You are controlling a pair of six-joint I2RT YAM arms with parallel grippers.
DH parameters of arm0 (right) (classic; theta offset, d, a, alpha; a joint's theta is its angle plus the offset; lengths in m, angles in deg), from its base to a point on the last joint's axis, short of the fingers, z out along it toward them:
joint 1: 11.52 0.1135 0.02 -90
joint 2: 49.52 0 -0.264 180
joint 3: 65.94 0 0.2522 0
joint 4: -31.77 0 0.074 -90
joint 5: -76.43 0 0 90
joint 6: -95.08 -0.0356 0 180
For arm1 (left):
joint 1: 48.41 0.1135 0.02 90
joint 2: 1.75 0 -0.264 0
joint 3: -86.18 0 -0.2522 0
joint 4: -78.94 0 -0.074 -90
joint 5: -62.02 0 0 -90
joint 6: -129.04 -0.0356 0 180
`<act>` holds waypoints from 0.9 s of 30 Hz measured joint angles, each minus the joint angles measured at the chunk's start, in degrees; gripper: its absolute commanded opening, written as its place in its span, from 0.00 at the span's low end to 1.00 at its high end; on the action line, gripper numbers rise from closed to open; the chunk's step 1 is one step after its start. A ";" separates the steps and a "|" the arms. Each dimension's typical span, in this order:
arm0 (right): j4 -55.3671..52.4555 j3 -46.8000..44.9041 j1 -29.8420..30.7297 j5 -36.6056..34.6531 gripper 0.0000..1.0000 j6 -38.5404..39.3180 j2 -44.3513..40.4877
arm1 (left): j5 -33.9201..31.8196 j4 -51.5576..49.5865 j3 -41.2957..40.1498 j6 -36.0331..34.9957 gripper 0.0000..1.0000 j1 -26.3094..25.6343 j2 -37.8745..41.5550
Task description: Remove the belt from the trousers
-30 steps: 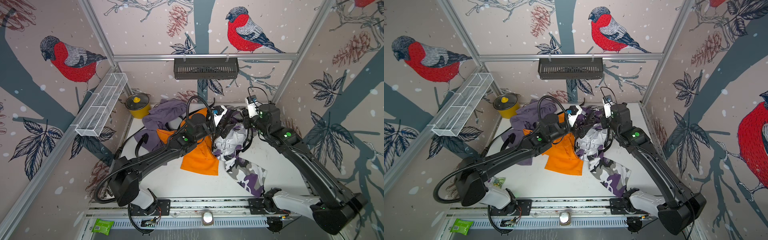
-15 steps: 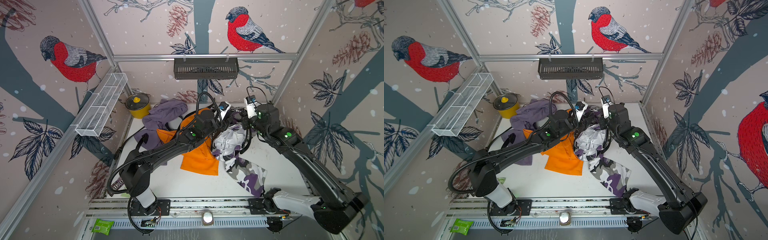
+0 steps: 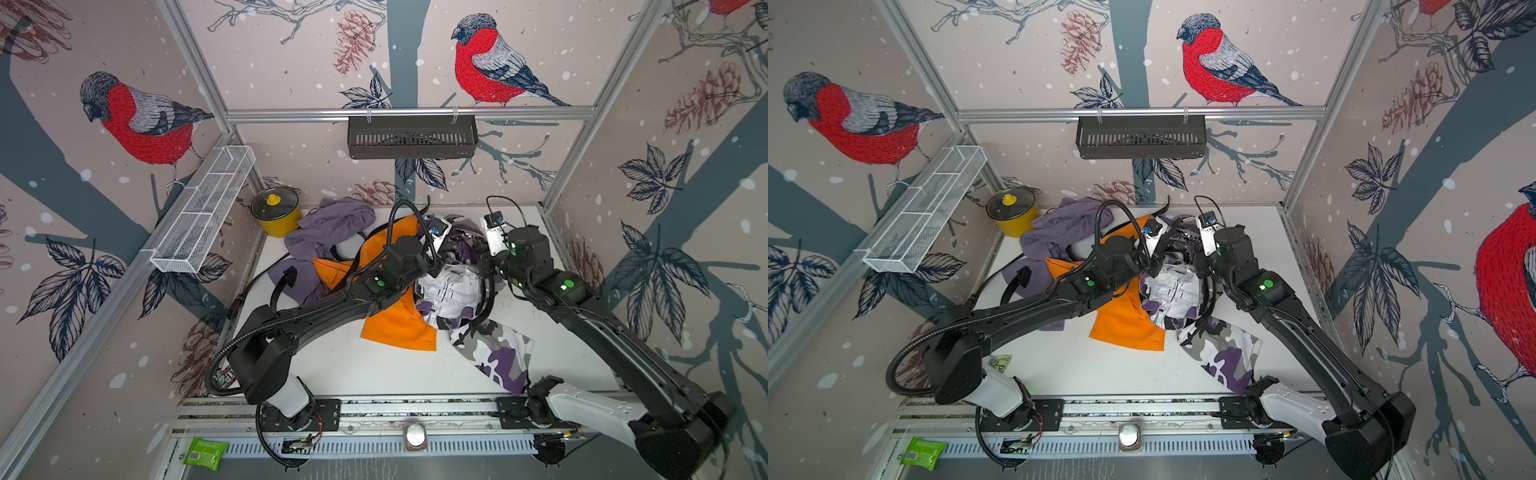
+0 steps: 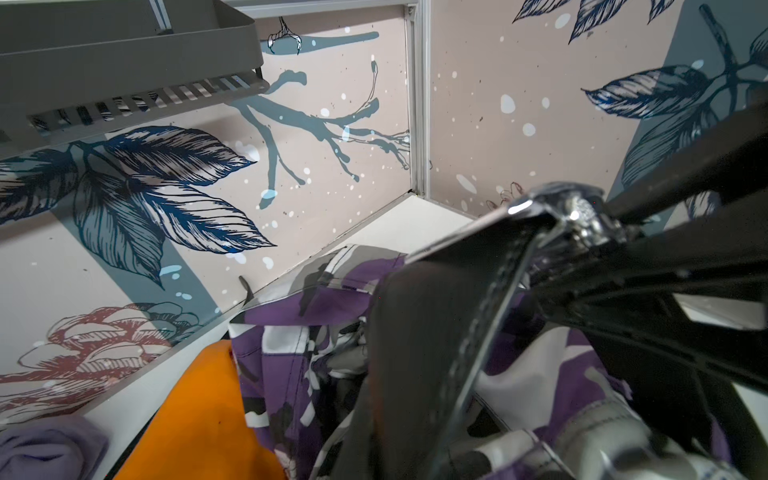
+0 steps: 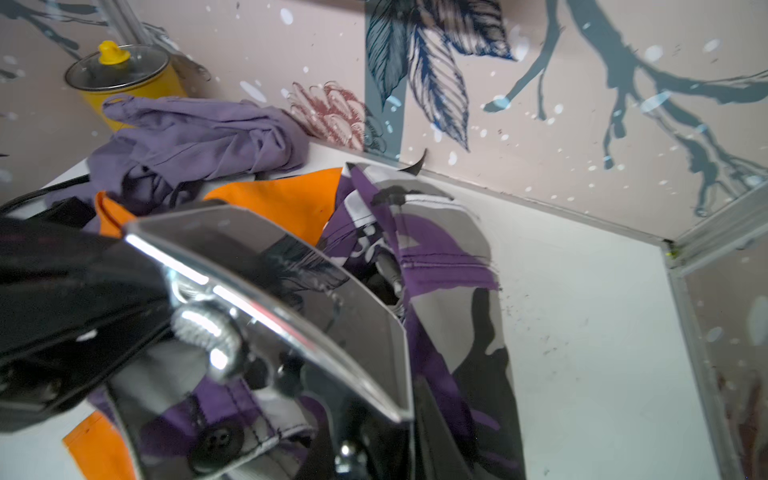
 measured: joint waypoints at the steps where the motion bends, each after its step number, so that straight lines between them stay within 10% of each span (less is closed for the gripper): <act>1: 0.85 -1.33 -0.63 2.14 0.52 0.04 -0.98 | -0.15 1.16 -1.07 -1.29 0.00 0.00 0.24; 7: 1.14 -0.50 -8.17 19.80 0.94 4.20 -4.42 | -3.32 10.36 -10.12 -6.45 0.00 0.66 2.56; 13: -4.22 7.54 -11.30 32.35 1.00 9.88 -1.44 | -3.02 16.11 -15.56 -11.17 0.00 0.66 6.38; 27: -11.23 15.45 -2.58 31.28 1.00 17.92 8.24 | 4.59 9.22 -9.20 -16.61 0.00 0.63 8.11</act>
